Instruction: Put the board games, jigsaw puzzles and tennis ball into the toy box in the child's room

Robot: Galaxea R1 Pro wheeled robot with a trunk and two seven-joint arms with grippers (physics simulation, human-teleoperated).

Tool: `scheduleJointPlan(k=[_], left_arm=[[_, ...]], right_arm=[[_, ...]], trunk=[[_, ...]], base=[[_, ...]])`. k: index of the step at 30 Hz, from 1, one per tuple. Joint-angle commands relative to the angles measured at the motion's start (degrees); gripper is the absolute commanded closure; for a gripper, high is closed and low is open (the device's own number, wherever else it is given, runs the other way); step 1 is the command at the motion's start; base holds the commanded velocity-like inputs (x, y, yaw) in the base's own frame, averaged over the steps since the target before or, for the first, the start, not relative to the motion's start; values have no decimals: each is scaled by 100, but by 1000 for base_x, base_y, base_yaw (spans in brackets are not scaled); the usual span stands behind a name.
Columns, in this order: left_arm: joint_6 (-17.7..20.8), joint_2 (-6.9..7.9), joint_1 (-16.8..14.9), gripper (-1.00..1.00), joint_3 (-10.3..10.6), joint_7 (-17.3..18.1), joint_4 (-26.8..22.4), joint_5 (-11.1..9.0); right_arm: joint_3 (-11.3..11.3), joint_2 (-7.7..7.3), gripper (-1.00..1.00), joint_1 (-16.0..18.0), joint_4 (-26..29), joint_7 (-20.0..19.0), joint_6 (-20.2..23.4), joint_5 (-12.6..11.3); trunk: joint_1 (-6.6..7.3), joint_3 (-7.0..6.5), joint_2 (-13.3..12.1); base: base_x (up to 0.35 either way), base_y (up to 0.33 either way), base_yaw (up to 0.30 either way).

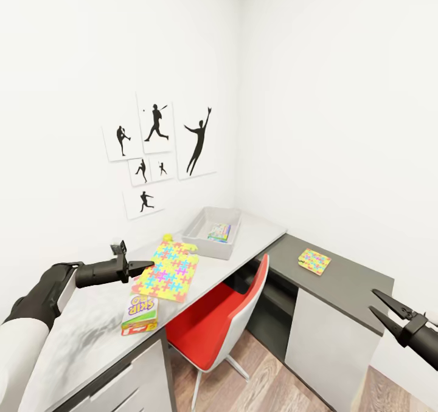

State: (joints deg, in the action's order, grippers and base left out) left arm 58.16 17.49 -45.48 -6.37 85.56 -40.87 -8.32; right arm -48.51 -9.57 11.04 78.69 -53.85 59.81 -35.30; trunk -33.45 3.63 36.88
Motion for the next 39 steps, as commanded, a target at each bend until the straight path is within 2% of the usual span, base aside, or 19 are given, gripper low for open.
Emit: scheduleJointPlan(k=[1, 16, 22, 24, 26, 30, 31, 34, 35, 36, 37, 38, 39], left_arm=[[34, 2, -5, 100, -7, 19, 0, -4], [-24, 18, 4, 100, -48, 32, 0, -7], [-24, 16, 5, 100, -46, 31, 0, -16], [-24, 15, 5, 100, -48, 31, 0, -24], [-24, 9, 6, 100, -42, 31, 0, -26], [-75, -11, 6, 100, -37, 26, 0, -28], [-94, -12, 7, 100, -39, 27, 0, -28], [-210, -10, 8, 100, -45, 36, 0, -34], [-220, -8, 9, 100, -45, 37, 0, -35], [-240, -4, 8, 100, -47, 38, 0, -36], [-244, -1, 9, 100, -47, 38, 0, -36], [-254, 4, 8, 100, -48, 39, 0, -37], [-257, 5, 7, 100, -48, 36, 0, -37]], right_arm=[[-8, 3, -100, 9, 12, -31, 19, 31], [13, 18, -100, 12, 156, -3, 19, 17], [236, 92, -100, 2, 385, 24, -3, 44], [389, 98, -100, 10, 543, 114, -9, 71], [552, 47, -100, 23, 730, 345, -2, 95], [755, -200, -100, 129, 997, 1223, 19, 105], [774, -223, -100, 142, 1010, 1359, 19, 106], [993, -324, -100, 210, 1051, 2212, 19, 97], [1057, -331, -100, 223, 1055, 2354, 19, 98], [1313, -346, -100, 312, 1062, 2782, 19, 106], [1408, -349, -100, 354, 1064, 2926, 19, 109], [1668, -357, -100, 462, 1067, 3322, 19, 105], [1781, -360, -100, 511, 1065, 3537, 19, 86]], trunk=[[-2, 10, 7], [-2, 8, 7], [-2, 8, 7], [-2, 8, 7], [-2, 8, 7], [-2, 8, 7], [-2, 8, 7], [-2, 8, 7], [-2, 8, 7], [-2, 8, 7], [-2, 8, 7], [-2, 8, 7], [-2, 8, 7]], base=[[121, -146, -47], [139, -135, -5], [200, -217, 0], [206, -216, 0], [207, -216, 0], [209, -208, 0], [206, -180, 0], [161, -91, 0], [93, -44, 0], [47, -22, 0], [38, -18, 0], [25, -9, 0], [47, -6, 0]])
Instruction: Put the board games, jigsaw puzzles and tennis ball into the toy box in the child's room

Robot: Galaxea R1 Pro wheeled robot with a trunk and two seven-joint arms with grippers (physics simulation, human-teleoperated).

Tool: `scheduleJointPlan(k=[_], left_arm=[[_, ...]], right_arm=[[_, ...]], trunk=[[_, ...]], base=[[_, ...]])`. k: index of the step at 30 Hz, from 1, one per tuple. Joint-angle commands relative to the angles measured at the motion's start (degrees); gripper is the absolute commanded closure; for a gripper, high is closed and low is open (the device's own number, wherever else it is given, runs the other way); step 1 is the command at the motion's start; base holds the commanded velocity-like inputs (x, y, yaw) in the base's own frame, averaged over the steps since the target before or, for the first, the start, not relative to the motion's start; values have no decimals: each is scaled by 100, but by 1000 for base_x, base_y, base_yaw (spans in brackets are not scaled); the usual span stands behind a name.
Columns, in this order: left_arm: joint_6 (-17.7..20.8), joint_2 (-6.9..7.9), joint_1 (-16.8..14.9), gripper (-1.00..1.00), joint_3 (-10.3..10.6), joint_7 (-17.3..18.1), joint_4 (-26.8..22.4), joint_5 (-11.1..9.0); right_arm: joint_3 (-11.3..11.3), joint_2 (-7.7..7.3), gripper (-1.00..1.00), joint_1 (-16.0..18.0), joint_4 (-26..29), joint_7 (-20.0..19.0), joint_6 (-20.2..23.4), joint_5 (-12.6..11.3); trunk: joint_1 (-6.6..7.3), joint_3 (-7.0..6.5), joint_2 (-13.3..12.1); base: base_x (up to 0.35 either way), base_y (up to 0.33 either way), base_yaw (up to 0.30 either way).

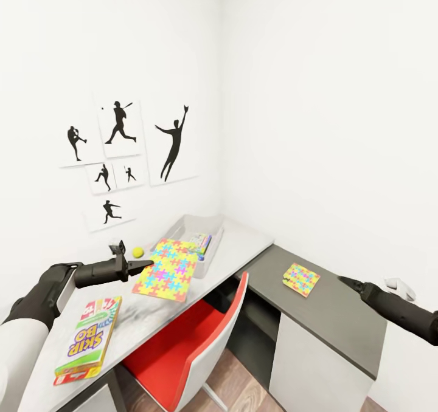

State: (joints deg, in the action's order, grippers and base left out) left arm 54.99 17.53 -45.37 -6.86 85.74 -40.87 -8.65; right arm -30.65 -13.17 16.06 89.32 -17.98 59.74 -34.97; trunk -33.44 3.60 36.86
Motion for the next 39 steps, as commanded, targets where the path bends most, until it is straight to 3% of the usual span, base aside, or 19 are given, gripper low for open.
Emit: scheduleJointPlan(k=[1, 4, 16, 28, 39], left_arm=[[58, 2, -5, 100, 1, 17, 0, -5], [50, 0, -5, 100, 1, 14, 0, -5], [47, 5, -3, 100, -9, 15, 0, -6], [43, 13, -2, 100, -14, 13, 0, -5], [39, 14, -4, 100, -21, 21, 0, -11]], right_arm=[[38, -2, -100, 29, 1, 36, 26, 46], [181, 17, -100, 87, -7, 272, 26, 3], [250, 94, -100, 99, 15, 286, 26, -45], [261, 101, -100, 99, 16, 277, 26, -45], [247, 96, -100, 94, 8, 269, 26, -45]], trunk=[[-3, 11, 10], [-3, 11, 10], [-3, 11, 10], [-3, 11, 10], [-3, 11, 10]], base=[[65, -5, 0], [147, 44, 0], [87, -9, 16], [233, -153, 265], [267, -16, 292]])
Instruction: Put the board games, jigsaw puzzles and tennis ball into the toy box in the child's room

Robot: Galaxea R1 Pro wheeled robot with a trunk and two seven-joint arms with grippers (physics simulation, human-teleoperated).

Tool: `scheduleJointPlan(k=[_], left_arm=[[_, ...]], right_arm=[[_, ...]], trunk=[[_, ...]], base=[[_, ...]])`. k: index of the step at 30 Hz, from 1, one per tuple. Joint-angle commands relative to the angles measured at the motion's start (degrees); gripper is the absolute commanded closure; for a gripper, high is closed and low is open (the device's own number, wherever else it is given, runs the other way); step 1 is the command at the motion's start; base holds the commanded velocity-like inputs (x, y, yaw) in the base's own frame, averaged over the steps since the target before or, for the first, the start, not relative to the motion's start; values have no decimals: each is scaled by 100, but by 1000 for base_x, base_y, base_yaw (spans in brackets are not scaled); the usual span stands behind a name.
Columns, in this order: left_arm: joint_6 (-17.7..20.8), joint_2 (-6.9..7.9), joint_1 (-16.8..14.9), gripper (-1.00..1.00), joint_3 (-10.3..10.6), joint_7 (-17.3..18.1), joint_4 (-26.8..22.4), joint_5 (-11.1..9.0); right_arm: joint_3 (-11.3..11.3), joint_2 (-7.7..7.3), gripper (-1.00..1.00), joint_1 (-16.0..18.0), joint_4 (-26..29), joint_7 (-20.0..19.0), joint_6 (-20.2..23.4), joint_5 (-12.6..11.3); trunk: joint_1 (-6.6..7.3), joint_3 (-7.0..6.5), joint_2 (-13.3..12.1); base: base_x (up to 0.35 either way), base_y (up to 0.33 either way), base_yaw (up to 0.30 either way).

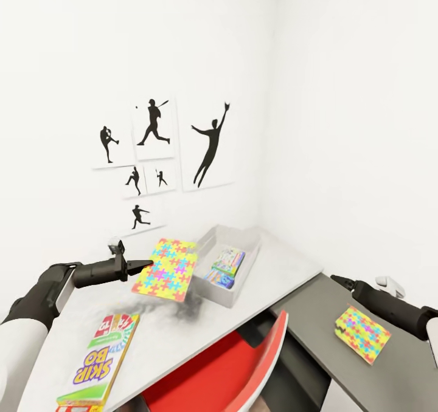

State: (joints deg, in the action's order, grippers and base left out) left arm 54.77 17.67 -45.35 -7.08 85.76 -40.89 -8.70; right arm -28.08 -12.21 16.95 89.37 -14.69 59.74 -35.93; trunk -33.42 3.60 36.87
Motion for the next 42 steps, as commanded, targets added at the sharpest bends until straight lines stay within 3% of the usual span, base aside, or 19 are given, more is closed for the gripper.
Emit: scheduleJointPlan(k=[1, 7, 22, 42], left_arm=[[60, 0, -6, 100, 1, 19, 2, -7], [60, 6, -8, 100, 0, 19, 2, -9], [60, 8, -4, 100, 0, 19, 2, -9], [60, 8, -6, 100, 4, 19, 2, -9]], right_arm=[[-11, 0, -100, 4, 2, -59, 26, 51], [-47, -1, -100, -4, -6, -60, 26, 51], [-48, -1, -100, -7, -13, -60, 26, 51], [-40, -1, -100, -7, -16, -60, 26, 51]], trunk=[[-5, 11, 8], [-5, 11, 8], [-5, 11, 8], [-5, 11, 8]], base=[[269, -30, 292], [248, -144, 213], [170, -85, 14], [66, -60, 0]])
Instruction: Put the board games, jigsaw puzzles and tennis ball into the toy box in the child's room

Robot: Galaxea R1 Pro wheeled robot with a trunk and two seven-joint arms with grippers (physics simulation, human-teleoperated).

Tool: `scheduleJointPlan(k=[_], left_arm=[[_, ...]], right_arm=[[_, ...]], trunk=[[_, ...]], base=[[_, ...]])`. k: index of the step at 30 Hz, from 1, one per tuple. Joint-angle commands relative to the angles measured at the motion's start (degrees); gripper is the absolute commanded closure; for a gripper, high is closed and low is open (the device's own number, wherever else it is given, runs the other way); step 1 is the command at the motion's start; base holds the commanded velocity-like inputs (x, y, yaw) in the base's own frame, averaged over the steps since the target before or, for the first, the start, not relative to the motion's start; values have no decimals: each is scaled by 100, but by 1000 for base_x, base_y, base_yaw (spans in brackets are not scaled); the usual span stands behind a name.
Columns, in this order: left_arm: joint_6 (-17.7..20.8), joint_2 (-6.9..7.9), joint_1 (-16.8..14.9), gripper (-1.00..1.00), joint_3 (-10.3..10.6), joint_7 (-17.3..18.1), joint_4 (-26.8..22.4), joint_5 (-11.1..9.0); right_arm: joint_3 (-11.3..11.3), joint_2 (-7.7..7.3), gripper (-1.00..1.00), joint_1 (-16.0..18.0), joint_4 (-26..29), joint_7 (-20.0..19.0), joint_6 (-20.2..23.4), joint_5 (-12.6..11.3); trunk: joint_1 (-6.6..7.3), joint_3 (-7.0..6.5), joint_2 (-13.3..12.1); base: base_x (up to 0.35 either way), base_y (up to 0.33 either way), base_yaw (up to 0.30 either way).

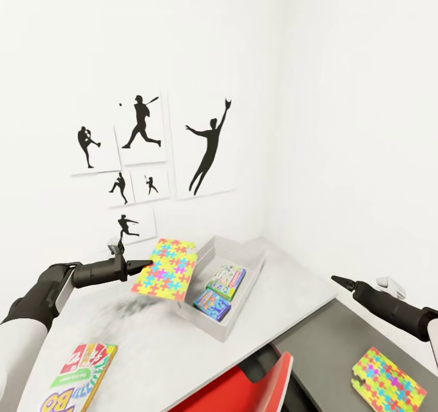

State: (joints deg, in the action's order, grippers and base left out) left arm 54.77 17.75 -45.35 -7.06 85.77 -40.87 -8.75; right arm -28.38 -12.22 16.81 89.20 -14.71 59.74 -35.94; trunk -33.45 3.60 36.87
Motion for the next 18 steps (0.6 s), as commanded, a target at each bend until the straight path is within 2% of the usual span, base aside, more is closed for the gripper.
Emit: scheduleJointPlan(k=[1, 18], left_arm=[[62, 1, -7, 100, 2, 19, 0, -4], [61, 1, -6, 100, 1, 19, 0, -4]], right_arm=[[-9, 0, -100, 7, 1, -59, 26, 52], [-9, 0, -100, 7, 1, -59, 26, 52]], trunk=[[-2, 11, 8], [-2, 11, 8]], base=[[47, -45, 0], [69, -17, 0]])
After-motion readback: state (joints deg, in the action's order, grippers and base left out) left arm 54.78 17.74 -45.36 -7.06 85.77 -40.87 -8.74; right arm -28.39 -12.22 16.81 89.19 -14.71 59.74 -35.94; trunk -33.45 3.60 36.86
